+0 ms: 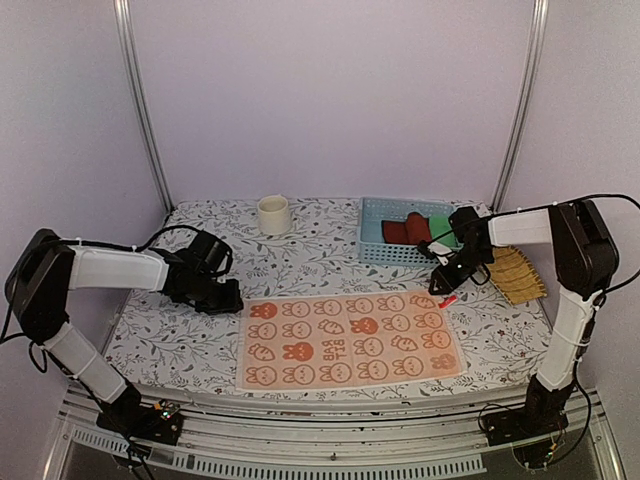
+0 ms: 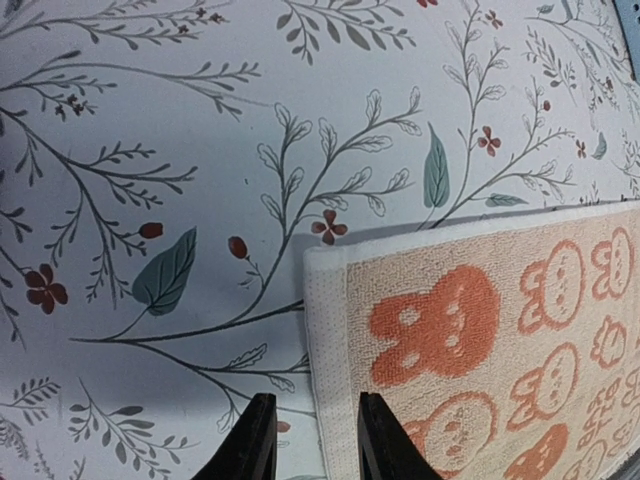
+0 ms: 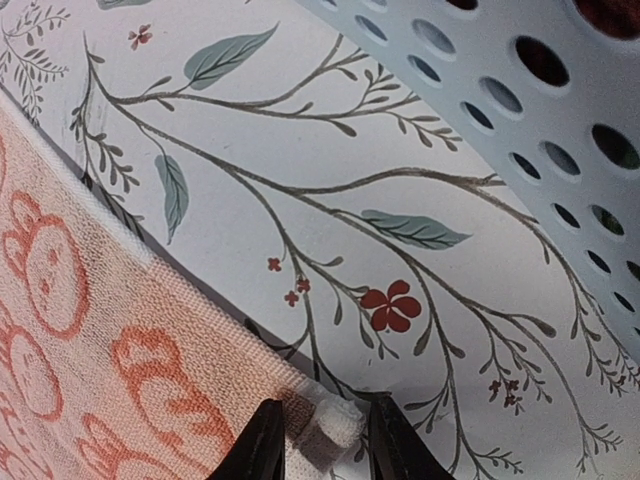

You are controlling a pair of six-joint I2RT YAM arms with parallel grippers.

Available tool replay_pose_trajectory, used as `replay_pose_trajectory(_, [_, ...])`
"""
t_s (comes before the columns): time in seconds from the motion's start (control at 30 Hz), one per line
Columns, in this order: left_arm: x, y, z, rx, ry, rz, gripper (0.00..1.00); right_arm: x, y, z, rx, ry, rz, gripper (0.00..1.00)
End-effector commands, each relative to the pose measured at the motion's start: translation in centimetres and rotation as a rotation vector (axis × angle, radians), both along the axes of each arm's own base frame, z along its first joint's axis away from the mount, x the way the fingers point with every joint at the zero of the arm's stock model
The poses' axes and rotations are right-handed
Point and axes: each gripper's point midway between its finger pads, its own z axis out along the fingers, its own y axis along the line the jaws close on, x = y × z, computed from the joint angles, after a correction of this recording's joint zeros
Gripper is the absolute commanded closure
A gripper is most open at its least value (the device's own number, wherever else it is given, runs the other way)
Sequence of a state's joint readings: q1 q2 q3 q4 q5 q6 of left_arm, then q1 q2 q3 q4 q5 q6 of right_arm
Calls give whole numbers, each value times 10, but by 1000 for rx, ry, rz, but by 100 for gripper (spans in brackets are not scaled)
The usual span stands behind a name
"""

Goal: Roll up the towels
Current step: Pick up the towel from the center of the board.

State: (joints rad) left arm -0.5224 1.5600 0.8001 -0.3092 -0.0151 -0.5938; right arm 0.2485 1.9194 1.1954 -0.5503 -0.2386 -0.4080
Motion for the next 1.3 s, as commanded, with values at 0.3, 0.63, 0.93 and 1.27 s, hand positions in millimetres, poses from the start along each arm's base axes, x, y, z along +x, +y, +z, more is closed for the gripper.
replay_pose_trajectory(0.3, [4,8,-9,18,3,10,68,-18,-7,-21,-37,86,6,93])
replay_pose_trajectory(0.63, [13,5,-9,-48,-37,-9,40,28,-32,14,-55,-82,-72,98])
replay_pose_trajectory(0.93, [32,-7,-17,-35,-28,-62,53,30,-33,-3,-81,-82,-50,98])
replay_pose_trajectory(1.27, [52,-24,-15,-45,-37,-120,62,28,-31,-6,-64,-65,-47,98])
